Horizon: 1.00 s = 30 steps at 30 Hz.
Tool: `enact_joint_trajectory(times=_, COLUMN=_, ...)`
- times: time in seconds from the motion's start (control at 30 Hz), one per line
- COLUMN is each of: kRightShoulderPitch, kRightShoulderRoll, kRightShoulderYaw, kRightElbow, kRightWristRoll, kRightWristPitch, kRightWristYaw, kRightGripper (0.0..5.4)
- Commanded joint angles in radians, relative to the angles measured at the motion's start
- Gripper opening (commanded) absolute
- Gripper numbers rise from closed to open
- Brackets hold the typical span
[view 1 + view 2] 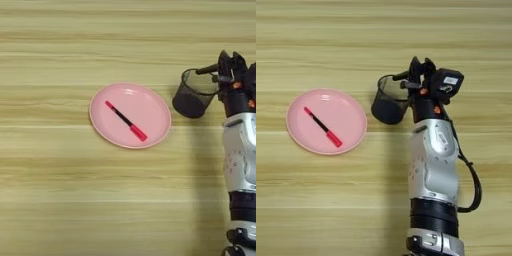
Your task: Move the objects on the table
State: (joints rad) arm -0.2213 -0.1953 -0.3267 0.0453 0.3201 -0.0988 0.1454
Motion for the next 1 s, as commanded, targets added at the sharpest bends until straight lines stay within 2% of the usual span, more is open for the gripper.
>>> enact_joint_trajectory(times=0.03, kRightShoulderPitch=-0.032, kRightShoulderRoll=-0.031, kRightShoulderYaw=-0.005, kRightElbow=-0.109, kRightWristRoll=0.004, kRightWristPitch=0.004, kRightWristYaw=-0.005, kRightGripper=1.04)
enact_joint_trajectory(times=0.5, kRightShoulderPitch=0.040, kRightShoulderRoll=-0.017, kRightShoulderYaw=0.064, kRightElbow=-0.315, kRightWristRoll=0.026, kRightWristPitch=0.096, kRightWristYaw=0.029, kRightGripper=1.04)
enact_joint_trajectory(times=1.0, kRightShoulderPitch=0.126, kRightShoulderRoll=0.009, kRightShoulderYaw=0.169, kRightElbow=-0.338, kRightWristRoll=0.008, kRightWristPitch=0.098, kRightWristYaw=0.105, kRightGripper=1.04)
